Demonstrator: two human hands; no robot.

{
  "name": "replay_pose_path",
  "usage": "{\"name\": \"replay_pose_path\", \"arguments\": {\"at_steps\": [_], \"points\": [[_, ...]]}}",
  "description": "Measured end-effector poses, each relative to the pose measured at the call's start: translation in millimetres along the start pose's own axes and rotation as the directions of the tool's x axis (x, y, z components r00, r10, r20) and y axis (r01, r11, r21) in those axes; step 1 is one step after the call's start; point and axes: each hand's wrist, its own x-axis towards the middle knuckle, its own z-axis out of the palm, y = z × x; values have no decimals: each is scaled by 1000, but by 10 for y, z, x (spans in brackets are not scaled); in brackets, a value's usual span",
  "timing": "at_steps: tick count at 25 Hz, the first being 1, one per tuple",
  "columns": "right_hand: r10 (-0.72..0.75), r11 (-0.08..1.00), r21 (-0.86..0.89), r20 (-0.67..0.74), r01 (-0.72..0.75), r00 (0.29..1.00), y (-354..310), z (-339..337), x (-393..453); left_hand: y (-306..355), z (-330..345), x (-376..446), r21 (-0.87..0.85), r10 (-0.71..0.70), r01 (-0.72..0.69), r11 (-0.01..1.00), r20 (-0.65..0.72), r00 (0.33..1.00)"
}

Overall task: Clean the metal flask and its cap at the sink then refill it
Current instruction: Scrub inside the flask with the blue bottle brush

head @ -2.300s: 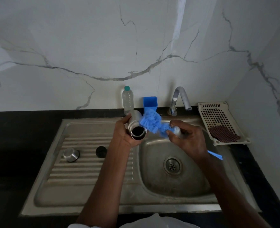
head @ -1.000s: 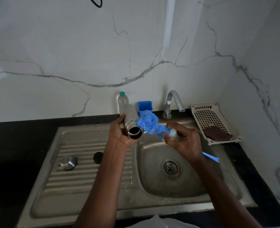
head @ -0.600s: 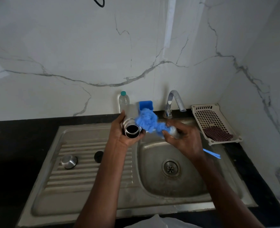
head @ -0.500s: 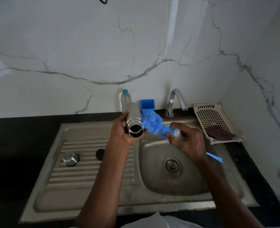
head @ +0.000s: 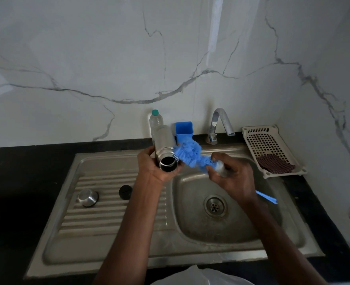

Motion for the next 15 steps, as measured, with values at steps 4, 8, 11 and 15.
{"name": "replay_pose_path", "arguments": {"at_steps": [4,8,11,15], "points": [[2,999,-42,-58,-5,998,-254,190,150,-85,59,49,55,89,-91,994,35,995],[114,992,72,-88,-107,990,-390,281,220,-148,28,73,-26,163,-161,987,177,971],[225,932,293,-10,-212,974,-414,306,104,-165,-4,145,-143,228,-198,970,237,944],[414,755,509,118,-413,902,-379,339,-27,-256,-87,182,-252,377,-298,921,380,845]]}}
